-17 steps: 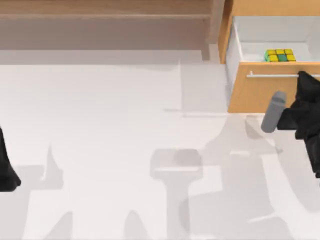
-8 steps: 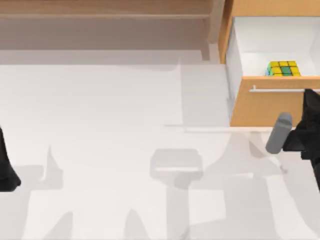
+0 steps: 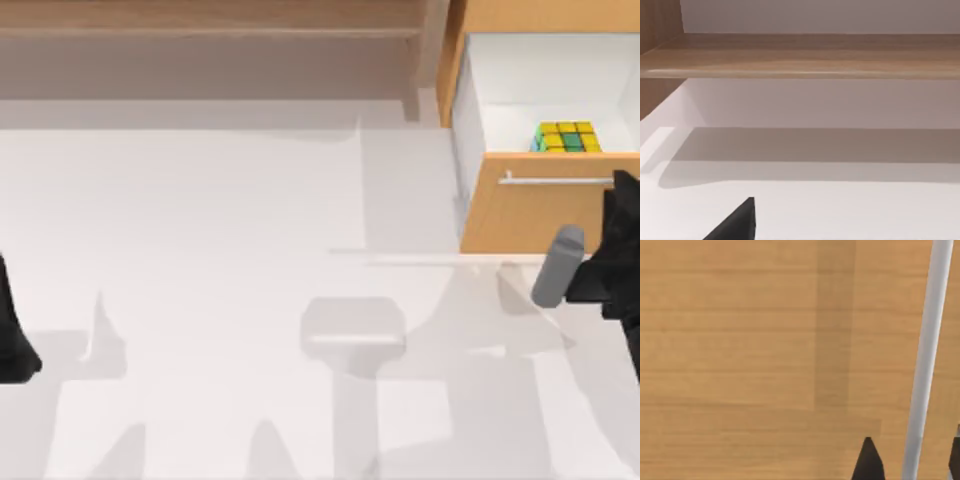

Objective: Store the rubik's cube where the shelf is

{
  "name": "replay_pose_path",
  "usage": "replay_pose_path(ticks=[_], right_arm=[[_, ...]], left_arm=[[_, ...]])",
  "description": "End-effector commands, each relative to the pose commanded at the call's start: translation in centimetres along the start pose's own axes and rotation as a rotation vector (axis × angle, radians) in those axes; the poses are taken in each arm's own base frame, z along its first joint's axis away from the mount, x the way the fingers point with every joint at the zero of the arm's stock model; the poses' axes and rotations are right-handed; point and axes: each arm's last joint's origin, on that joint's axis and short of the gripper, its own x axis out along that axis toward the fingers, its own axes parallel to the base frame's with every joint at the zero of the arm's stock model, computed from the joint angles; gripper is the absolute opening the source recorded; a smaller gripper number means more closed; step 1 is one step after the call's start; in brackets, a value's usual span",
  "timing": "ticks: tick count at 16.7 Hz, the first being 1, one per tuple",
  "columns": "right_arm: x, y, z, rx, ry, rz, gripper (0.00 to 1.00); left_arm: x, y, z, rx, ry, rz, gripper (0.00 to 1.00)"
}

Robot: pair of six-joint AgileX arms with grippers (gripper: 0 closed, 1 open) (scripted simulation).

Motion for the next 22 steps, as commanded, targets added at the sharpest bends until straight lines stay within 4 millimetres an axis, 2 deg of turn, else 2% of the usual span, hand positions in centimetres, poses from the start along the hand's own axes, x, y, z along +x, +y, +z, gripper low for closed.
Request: replay_pose_path(ticks=[5,6,15,20,22], right_arm=[[0.0,0.0,0.0,0.0,0.0,0.0,0.98],[0.0,0.0,0.0,0.0,0.0,0.0,1.0],[0.0,0.0,0.0,0.001,0.0,-0.002,1.0],[-1.8,0.0,0.0,0.0,0.001,0.0,1.0],[-2.0,0.0,0.0,0.001,0.0,-0.001,1.0]], left_arm=[[0.0,0.0,0.0,0.0,0.0,0.0,1.0],[0.0,0.0,0.0,0.0,0.0,0.0,1.0],[0.0,0.0,0.0,0.0,0.0,0.0,1.0],[0.0,0.0,0.0,0.0,0.0,0.0,1.0],[0.0,0.0,0.0,0.0,0.0,0.0,1.0]])
